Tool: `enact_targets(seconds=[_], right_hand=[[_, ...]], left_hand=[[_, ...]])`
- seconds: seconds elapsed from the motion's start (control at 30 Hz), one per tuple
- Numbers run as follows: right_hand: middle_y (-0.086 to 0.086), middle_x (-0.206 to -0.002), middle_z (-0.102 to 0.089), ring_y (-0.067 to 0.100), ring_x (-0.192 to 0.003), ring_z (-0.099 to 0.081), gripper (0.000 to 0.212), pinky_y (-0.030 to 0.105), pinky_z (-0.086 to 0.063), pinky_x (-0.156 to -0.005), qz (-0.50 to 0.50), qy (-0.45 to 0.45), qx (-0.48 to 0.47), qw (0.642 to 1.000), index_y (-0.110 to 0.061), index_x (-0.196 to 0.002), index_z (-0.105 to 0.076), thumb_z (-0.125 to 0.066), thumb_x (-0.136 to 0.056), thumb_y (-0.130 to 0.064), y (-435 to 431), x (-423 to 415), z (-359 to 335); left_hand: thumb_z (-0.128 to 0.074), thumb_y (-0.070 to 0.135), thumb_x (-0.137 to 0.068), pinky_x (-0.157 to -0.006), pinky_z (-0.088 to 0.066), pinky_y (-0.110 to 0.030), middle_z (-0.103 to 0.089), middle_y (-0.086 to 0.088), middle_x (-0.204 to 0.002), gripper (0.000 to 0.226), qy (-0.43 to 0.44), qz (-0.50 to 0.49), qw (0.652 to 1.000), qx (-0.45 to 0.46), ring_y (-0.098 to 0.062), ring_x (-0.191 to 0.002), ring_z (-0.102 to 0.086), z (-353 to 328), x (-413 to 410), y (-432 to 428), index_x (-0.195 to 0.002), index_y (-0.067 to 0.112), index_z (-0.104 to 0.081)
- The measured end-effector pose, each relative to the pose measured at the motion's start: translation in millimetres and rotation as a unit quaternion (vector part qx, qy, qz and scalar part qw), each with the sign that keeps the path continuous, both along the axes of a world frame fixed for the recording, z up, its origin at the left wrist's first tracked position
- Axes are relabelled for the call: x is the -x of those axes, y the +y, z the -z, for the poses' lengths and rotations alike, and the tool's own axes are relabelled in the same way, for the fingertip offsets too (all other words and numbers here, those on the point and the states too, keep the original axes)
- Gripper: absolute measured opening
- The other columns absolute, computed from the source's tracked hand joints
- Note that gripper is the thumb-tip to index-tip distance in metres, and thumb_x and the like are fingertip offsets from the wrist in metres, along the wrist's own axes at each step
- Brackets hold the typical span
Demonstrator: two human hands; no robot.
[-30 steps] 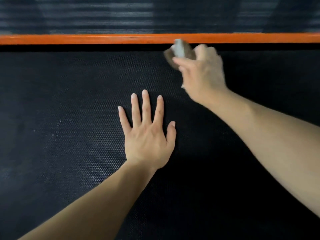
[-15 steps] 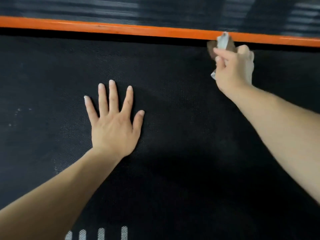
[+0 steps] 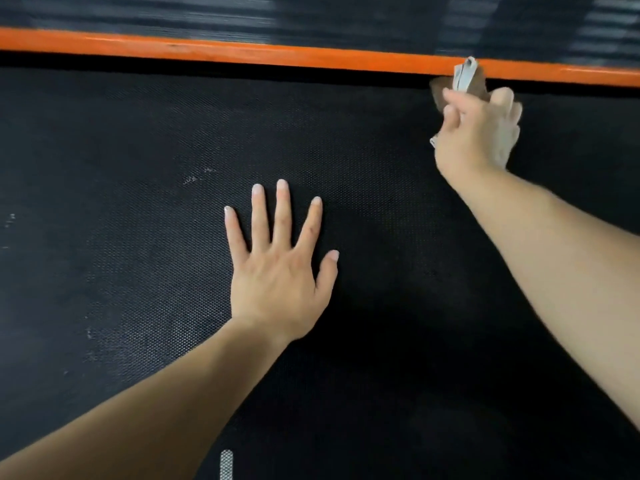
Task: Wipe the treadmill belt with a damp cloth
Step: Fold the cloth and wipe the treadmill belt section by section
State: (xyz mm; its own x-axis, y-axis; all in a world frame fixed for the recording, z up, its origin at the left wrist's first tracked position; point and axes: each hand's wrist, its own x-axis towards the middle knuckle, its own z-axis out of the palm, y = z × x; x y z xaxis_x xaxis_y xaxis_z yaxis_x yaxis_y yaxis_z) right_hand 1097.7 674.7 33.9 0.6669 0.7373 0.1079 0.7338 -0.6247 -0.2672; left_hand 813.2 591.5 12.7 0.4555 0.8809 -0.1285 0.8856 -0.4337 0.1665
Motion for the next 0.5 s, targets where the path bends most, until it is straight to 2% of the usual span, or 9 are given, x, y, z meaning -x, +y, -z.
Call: enact_targets(seconds=[0.07,0.2,0.27,0.33,0.4,0.47,0.5], right_hand=[[0.011,-0.128,-0.047,0.032,-0.118,-0.044,0.032,0.042,-0.038,-0.099,0.014,0.002,0.014,1.000,-0.032,-0.126,-0.063,-0.046,-0.099,-0.028,5,25,-1],[0.010,-0.119,-0.050,0.032,-0.108,-0.048,0.035,0.043,-0.042,-0.093,-0.212,-0.034,-0.021,0.977,-0.033,-0.130,-0.061,-0.049,-0.098,-0.028,-1,80,7],[0.012,-0.118,-0.050,0.034,-0.109,-0.047,0.035,0.045,-0.041,-0.095,-0.252,-0.035,-0.002,0.967,-0.032,-0.132,-0.061,-0.049,-0.099,-0.028,-2,55,7],[0.016,-0.121,-0.050,0.038,-0.112,-0.047,0.036,0.047,-0.041,-0.098,-0.198,-0.028,0.004,0.980,-0.033,-0.130,-0.064,-0.049,-0.097,-0.028,-10,11,5],[0.014,-0.126,-0.048,0.036,-0.118,-0.045,0.036,0.046,-0.039,-0.104,-0.088,-0.009,-0.006,0.996,-0.032,-0.131,-0.063,-0.047,-0.099,-0.029,-20,-25,1],[0.012,-0.130,-0.046,0.034,-0.121,-0.042,0.035,0.043,-0.036,-0.105,-0.020,-0.001,0.002,1.000,-0.032,-0.131,-0.061,-0.046,-0.100,-0.029,-23,-20,1],[0.013,-0.129,-0.046,0.035,-0.119,-0.043,0.035,0.043,-0.037,-0.103,-0.021,-0.005,0.008,1.000,-0.032,-0.130,-0.062,-0.047,-0.099,-0.028,-23,-6,1]], left_hand=[[-0.022,0.062,-0.102,-0.123,-0.001,-0.067,-0.005,-0.015,-0.172,0.070,0.005,0.000,1.000,-0.001,-0.040,-0.158,0.006,0,-2,-1,-0.163,0.028,-0.016],[-0.023,0.063,-0.101,-0.123,-0.002,-0.067,-0.009,-0.015,-0.171,0.071,0.015,-0.003,1.000,-0.011,-0.040,-0.158,0.002,-1,-1,-1,-0.163,0.028,-0.020],[-0.023,0.063,-0.101,-0.123,-0.002,-0.067,-0.010,-0.015,-0.171,0.071,0.011,0.000,1.000,-0.010,-0.040,-0.158,0.001,-1,-1,-1,-0.163,0.028,-0.020],[-0.024,0.064,-0.101,-0.123,-0.002,-0.066,-0.009,-0.014,-0.172,0.071,0.004,0.000,1.000,-0.010,-0.039,-0.158,0.001,-1,-1,-1,-0.163,0.028,-0.020],[-0.025,0.064,-0.101,-0.123,-0.002,-0.066,-0.009,-0.014,-0.172,0.071,0.002,-0.003,1.000,-0.011,-0.039,-0.158,0.001,-1,-1,-1,-0.163,0.028,-0.021],[-0.026,0.064,-0.101,-0.123,-0.002,-0.067,-0.010,-0.015,-0.171,0.071,0.000,-0.007,1.000,-0.014,-0.039,-0.158,0.001,-1,-1,-2,-0.162,0.028,-0.022],[-0.026,0.063,-0.101,-0.123,-0.002,-0.067,-0.010,-0.015,-0.171,0.071,-0.001,-0.007,1.000,-0.014,-0.040,-0.158,0.001,-1,-1,-2,-0.162,0.028,-0.022]])
